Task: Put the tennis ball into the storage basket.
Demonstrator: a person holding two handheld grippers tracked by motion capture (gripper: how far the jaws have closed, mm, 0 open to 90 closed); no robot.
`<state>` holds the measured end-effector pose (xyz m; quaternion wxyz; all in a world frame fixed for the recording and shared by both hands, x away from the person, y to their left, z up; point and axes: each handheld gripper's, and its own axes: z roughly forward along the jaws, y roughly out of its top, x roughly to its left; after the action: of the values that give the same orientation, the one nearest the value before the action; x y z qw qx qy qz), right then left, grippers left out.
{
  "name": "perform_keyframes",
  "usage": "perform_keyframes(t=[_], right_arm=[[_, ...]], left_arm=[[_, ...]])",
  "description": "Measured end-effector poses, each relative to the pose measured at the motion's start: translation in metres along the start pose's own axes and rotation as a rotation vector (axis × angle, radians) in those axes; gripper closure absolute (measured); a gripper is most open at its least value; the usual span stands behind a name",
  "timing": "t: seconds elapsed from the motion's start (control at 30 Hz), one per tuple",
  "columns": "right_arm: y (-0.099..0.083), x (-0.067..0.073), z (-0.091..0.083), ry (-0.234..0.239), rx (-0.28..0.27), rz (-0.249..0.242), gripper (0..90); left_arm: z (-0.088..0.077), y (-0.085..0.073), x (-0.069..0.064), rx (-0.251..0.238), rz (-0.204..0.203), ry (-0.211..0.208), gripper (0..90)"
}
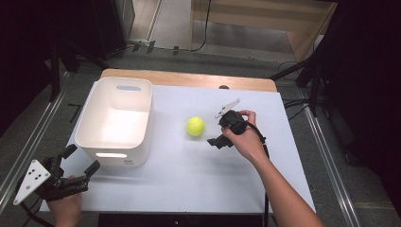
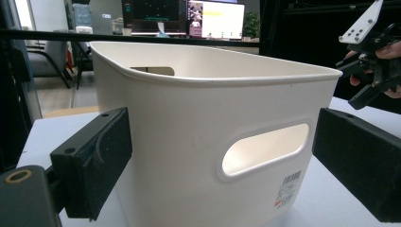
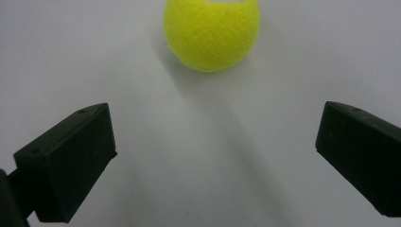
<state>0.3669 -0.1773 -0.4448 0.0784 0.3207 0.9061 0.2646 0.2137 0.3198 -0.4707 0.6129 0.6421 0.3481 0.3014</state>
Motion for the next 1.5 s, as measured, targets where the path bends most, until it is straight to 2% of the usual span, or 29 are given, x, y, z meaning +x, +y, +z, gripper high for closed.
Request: perform_keyframes(t=[1.23, 1.5], right_arm=[[0.038, 0.001, 0.024, 0.021, 0.059, -0.053, 0.0], [0.048, 0.001, 0.030, 0.024, 0.084, -0.049, 0.0]], left_arm=[[0.000, 0.000, 0.000, 0.000, -0.001, -0.002, 5.8], [0.000, 0.000, 0.000, -0.002, -0.001, -0.003, 5.8]])
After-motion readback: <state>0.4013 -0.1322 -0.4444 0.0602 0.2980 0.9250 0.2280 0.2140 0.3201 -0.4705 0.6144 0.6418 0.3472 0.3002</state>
